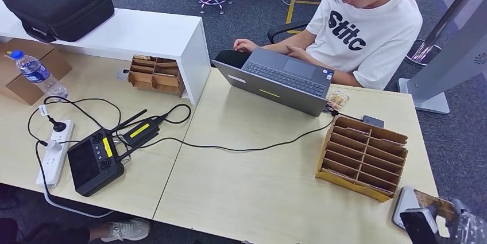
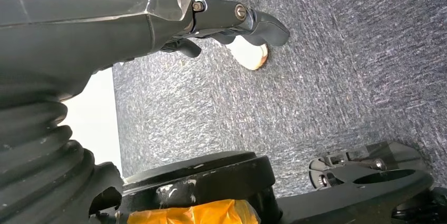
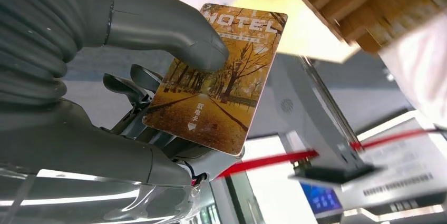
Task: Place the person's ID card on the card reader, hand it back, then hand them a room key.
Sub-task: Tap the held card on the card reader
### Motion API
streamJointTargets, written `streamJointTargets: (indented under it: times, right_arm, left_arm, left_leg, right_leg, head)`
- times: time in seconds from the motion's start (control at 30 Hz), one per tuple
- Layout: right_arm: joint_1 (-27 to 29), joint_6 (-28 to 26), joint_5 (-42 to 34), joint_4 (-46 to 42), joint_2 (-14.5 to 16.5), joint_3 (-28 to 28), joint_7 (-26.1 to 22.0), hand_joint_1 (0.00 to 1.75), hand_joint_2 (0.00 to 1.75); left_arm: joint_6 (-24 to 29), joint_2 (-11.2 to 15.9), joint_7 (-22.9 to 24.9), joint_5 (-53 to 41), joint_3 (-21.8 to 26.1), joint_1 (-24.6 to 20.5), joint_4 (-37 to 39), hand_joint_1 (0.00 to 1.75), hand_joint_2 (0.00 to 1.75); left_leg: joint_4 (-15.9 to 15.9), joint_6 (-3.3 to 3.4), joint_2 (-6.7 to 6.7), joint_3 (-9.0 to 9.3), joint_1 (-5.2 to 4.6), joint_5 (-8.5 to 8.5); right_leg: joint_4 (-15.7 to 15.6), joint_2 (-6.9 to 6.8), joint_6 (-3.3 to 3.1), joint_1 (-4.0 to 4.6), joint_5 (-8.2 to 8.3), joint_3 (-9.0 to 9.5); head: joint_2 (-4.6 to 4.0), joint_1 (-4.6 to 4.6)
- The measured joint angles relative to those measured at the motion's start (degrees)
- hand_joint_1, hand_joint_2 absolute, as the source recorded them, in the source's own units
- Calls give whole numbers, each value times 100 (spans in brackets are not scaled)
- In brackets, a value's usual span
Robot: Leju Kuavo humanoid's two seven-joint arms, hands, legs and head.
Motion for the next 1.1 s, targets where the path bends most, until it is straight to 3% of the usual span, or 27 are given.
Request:
streamJointTargets:
  times: [0.7, 1.1]
  right_arm:
    - [-28, 446, 444, 680, -442, 397, 451, 175, 175]
    - [-132, 431, 548, 914, -581, 652, 651, 175, 175]
  left_arm:
    - [-48, 2, 13, -139, 9, 0, -2, 0, 175]
    - [-51, 3, 48, -185, 9, -10, -2, 0, 175]
  left_leg:
    - [0, 0, 0, 2, 0, 0]
    - [0, 0, 7, 9, 1, 0]
  right_leg:
    - [0, 1, 0, 0, 0, 1]
    - [0, 3, 0, 1, 0, 6]
  head:
    - [0, -1]
    - [0, -1]
